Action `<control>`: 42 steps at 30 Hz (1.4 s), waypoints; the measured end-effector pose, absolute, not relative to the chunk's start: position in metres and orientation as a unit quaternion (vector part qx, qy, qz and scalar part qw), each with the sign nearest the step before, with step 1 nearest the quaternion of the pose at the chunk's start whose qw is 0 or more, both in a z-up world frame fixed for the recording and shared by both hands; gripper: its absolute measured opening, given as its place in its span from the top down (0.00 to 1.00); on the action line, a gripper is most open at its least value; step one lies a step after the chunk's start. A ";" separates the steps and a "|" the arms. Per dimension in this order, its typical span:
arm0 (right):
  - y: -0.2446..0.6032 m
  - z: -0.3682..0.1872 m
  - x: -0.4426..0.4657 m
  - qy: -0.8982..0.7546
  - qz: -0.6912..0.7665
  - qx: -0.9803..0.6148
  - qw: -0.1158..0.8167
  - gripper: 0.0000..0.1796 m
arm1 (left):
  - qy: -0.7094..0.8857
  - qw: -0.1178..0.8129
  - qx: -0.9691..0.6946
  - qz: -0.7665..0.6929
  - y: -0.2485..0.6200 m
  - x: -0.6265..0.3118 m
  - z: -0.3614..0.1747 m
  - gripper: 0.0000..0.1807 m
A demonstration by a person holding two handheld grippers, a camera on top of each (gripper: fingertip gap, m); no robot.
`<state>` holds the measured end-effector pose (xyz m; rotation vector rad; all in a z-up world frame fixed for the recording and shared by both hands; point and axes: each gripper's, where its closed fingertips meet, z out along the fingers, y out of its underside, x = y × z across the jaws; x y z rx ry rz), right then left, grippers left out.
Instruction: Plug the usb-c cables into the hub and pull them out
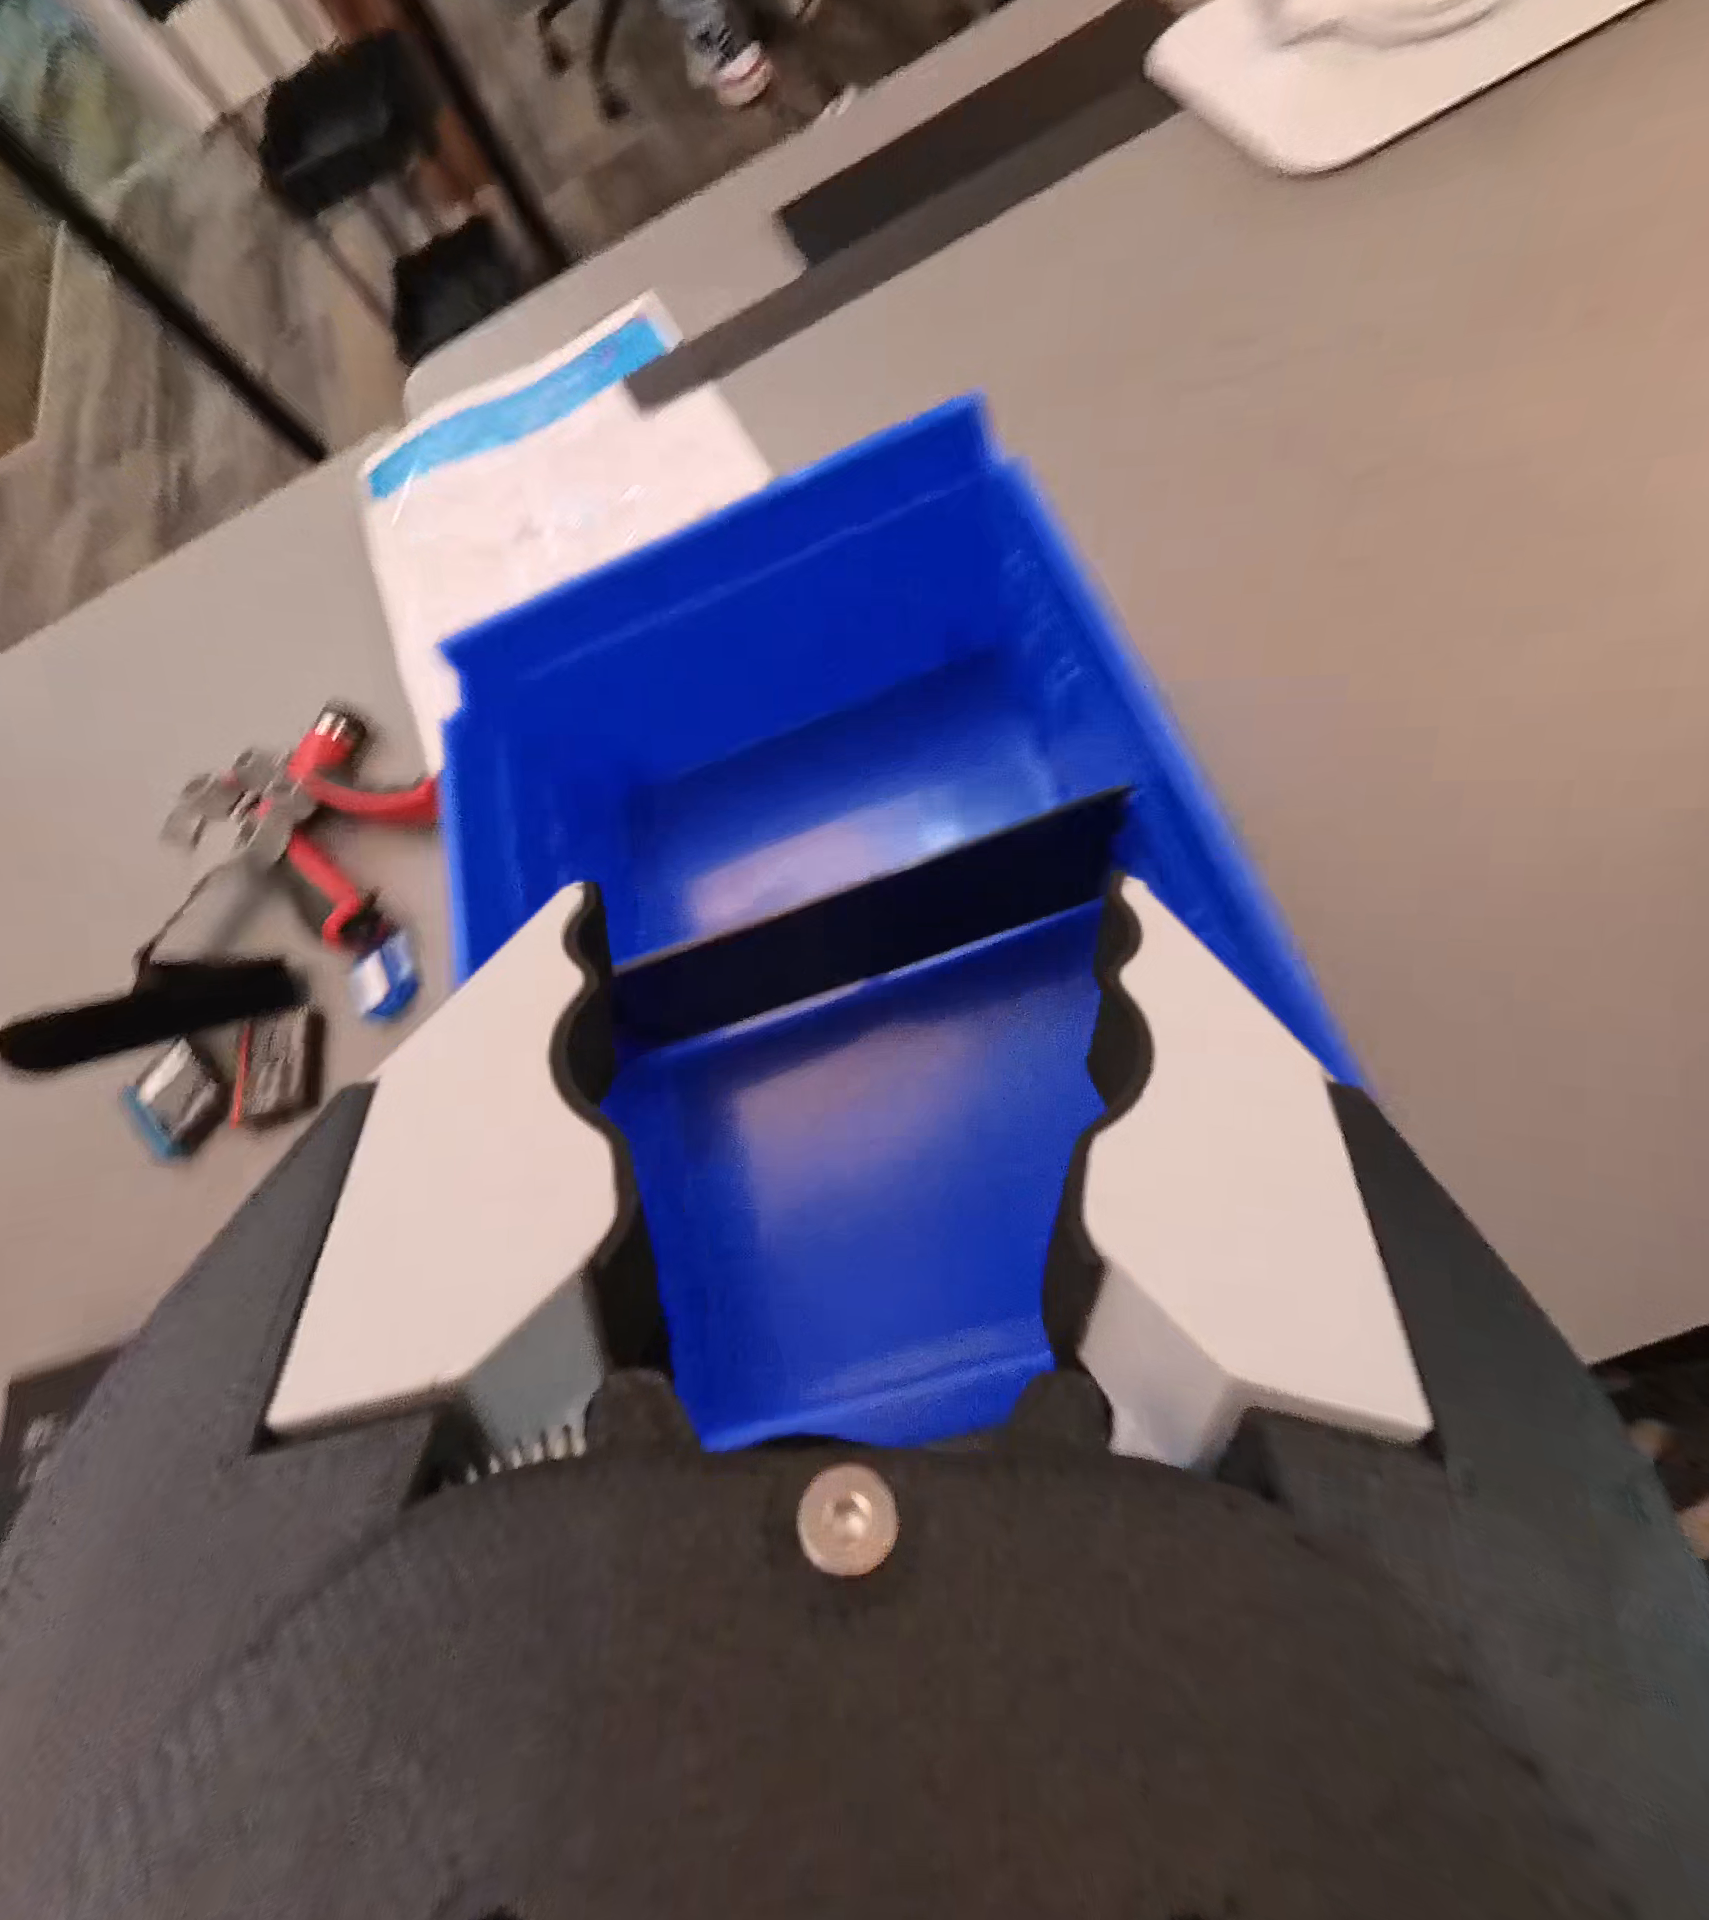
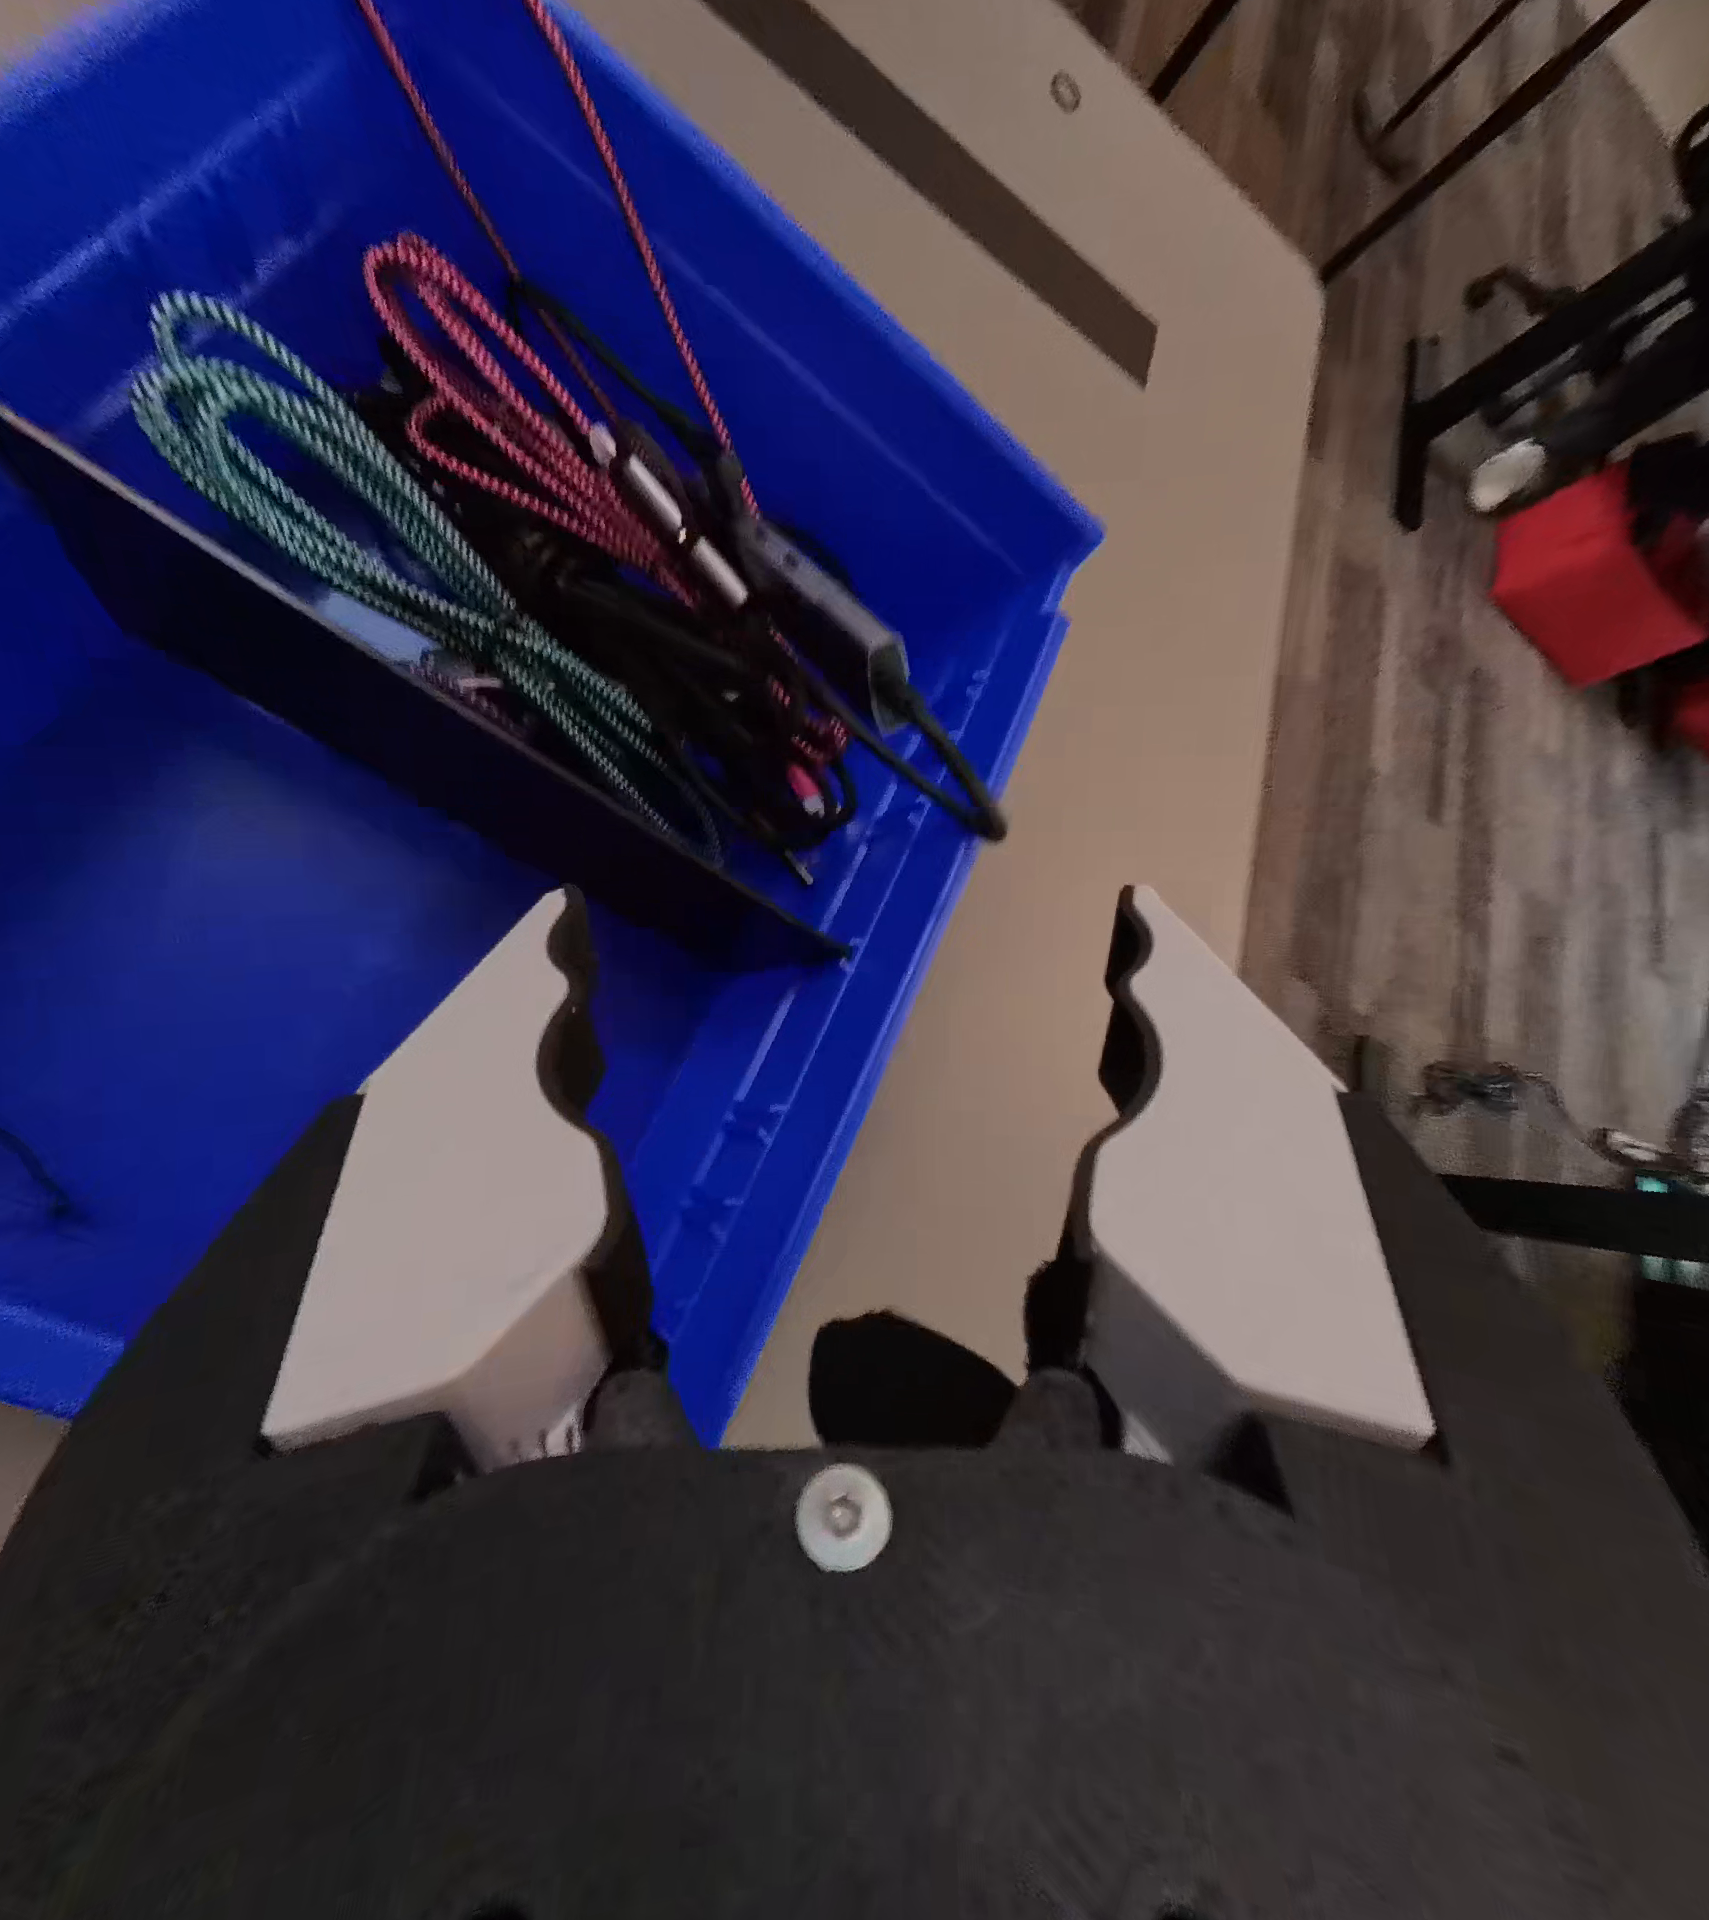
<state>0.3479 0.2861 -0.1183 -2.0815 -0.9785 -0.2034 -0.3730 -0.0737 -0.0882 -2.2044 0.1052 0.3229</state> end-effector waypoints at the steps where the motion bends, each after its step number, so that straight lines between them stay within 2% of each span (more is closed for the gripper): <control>1: 0.285 -0.129 0.352 -0.381 -0.062 -0.832 0.398 0.44 | 0.025 0.428 -0.893 0.138 -0.084 -0.389 -0.094 0.48; 6: 0.276 -0.174 0.359 -0.354 0.014 -0.865 0.354 0.43 | -0.075 0.401 -0.904 0.131 -0.125 -0.444 -0.118 0.45; 8: 0.271 -0.190 0.354 -0.365 0.033 -0.870 0.330 0.45 | -0.097 0.380 -0.907 0.151 -0.138 -0.464 -0.129 0.45; 9: 0.271 -0.193 0.351 -0.362 0.044 -0.871 0.330 0.49 | -0.103 0.373 -0.911 0.145 -0.141 -0.469 -0.137 0.46; 10: 0.272 -0.193 0.349 -0.356 0.059 -0.870 0.335 0.49 | -0.104 0.365 -0.917 0.123 -0.142 -0.468 -0.146 0.51; 12: 0.274 -0.192 0.346 -0.343 0.085 -0.870 0.343 0.61 | -0.103 0.344 -0.930 0.076 -0.141 -0.463 -0.167 0.55; 13: 0.274 -0.193 0.345 -0.339 0.092 -0.871 0.342 0.65 | -0.104 0.333 -0.936 0.058 -0.140 -0.460 -0.176 0.60; 14: 0.274 -0.194 0.346 -0.338 0.097 -0.872 0.340 0.67 | -0.104 0.331 -0.936 0.057 -0.139 -0.462 -0.180 0.60; 20: 0.273 -0.197 0.342 -0.332 0.118 -0.875 0.332 0.70 | -0.115 0.338 -0.933 0.052 -0.135 -0.477 -0.178 0.91; 24: 0.270 -0.197 0.335 -0.336 0.107 -0.876 0.329 0.72 | -0.121 0.348 -0.930 -0.009 -0.131 -0.471 -0.184 0.98; 27: 0.264 -0.197 0.319 -0.341 0.127 -0.872 0.328 0.72 | -0.132 0.358 -0.920 -0.095 -0.127 -0.458 -0.190 0.88; 29: 0.259 -0.197 0.308 -0.351 0.127 -0.868 0.327 0.73 | -0.159 0.368 -0.911 -0.102 -0.125 -0.465 -0.192 0.71; 31: 0.255 -0.196 0.295 -0.355 0.133 -0.867 0.325 0.73 | -0.145 0.347 -0.920 -0.109 -0.126 -0.458 -0.199 0.74; 33: 0.250 -0.196 0.282 -0.360 0.141 -0.863 0.325 0.73 | -0.124 0.326 -0.931 -0.107 -0.123 -0.449 -0.210 0.84; 42: 0.228 -0.195 0.219 -0.388 0.174 -0.848 0.316 0.69 | -0.138 0.327 -0.930 -0.092 -0.111 -0.447 -0.215 0.97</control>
